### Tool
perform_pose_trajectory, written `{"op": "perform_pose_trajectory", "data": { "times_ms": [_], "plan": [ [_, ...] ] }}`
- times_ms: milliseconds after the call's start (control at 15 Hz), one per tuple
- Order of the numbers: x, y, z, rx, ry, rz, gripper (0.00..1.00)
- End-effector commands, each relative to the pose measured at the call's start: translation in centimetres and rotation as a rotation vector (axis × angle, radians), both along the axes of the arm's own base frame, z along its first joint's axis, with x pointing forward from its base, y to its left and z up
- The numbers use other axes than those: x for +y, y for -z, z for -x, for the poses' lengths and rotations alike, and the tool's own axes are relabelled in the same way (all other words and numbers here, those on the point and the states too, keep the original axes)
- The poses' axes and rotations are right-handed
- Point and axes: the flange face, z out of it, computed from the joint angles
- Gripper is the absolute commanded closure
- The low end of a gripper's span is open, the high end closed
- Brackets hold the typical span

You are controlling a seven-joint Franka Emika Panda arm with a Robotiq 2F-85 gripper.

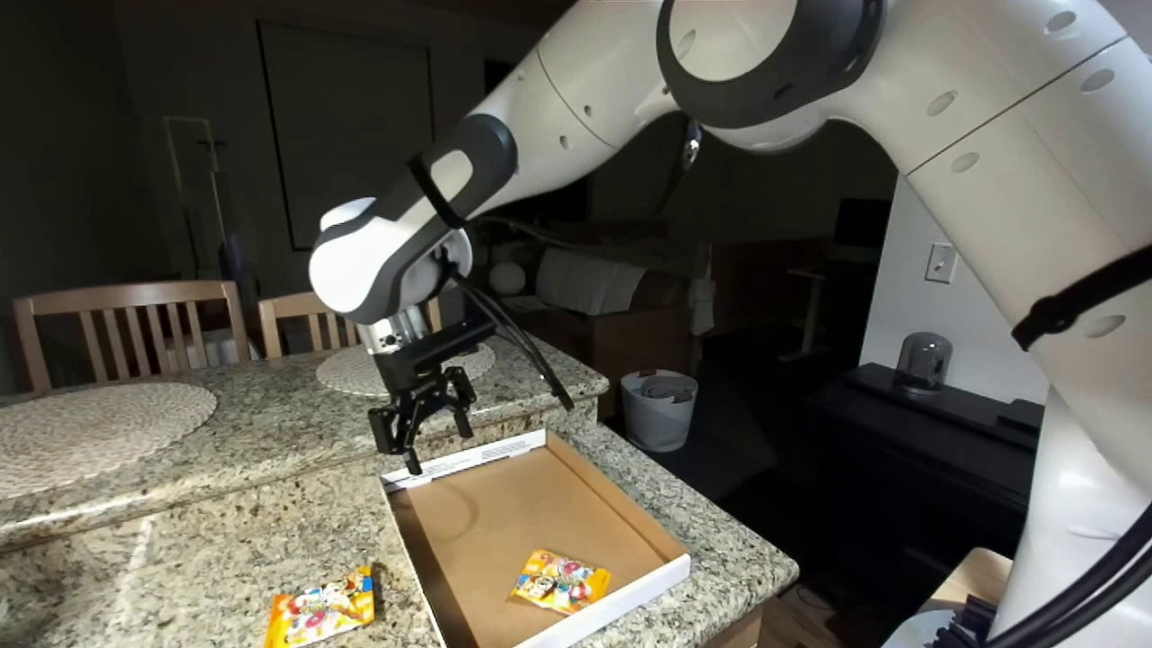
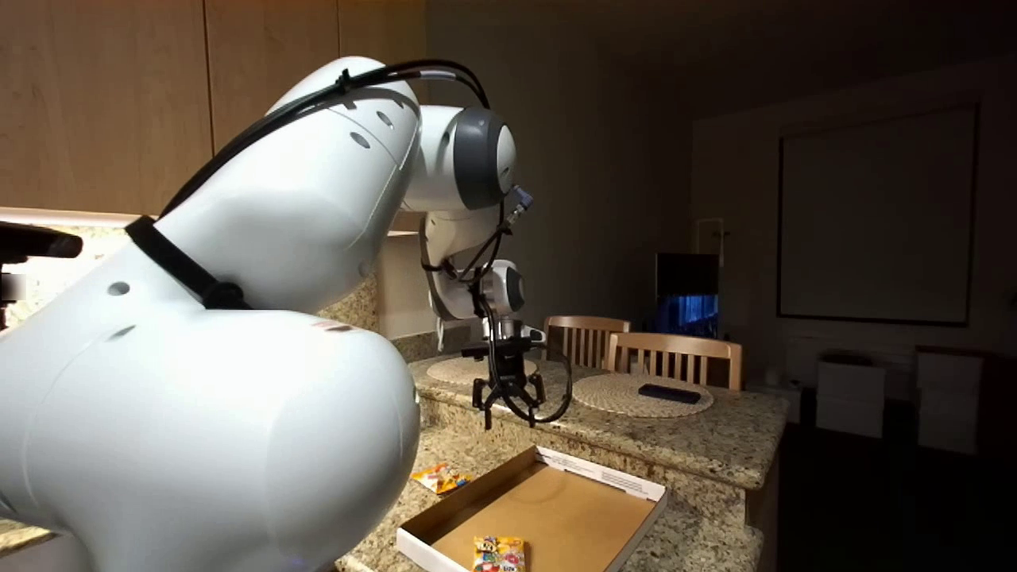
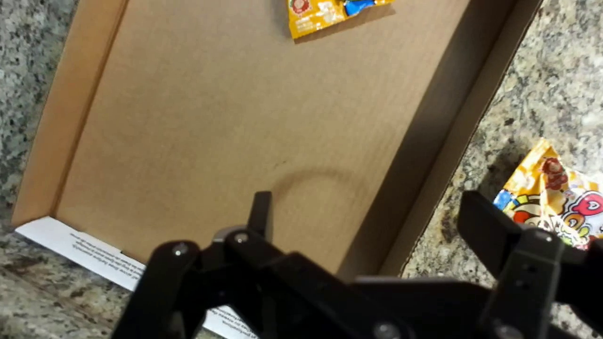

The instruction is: Remove the two orange sachets from the box and place them on the countertop

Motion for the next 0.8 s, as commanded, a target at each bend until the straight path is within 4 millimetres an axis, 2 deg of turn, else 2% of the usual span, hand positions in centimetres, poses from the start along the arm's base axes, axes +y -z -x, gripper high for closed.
{"op": "perform_pose_trajectory", "data": {
  "times_ms": [0,467,733],
  "plan": [
    [-3.7,0.2,2.0,-0.034,0.083,-0.14,0.0],
    [-11.3,4.3,5.0,-0.206,0.377,-0.357,0.0],
    [-12.8,6.9,7.2,-0.13,0.394,-0.347,0.0]
  ]
}}
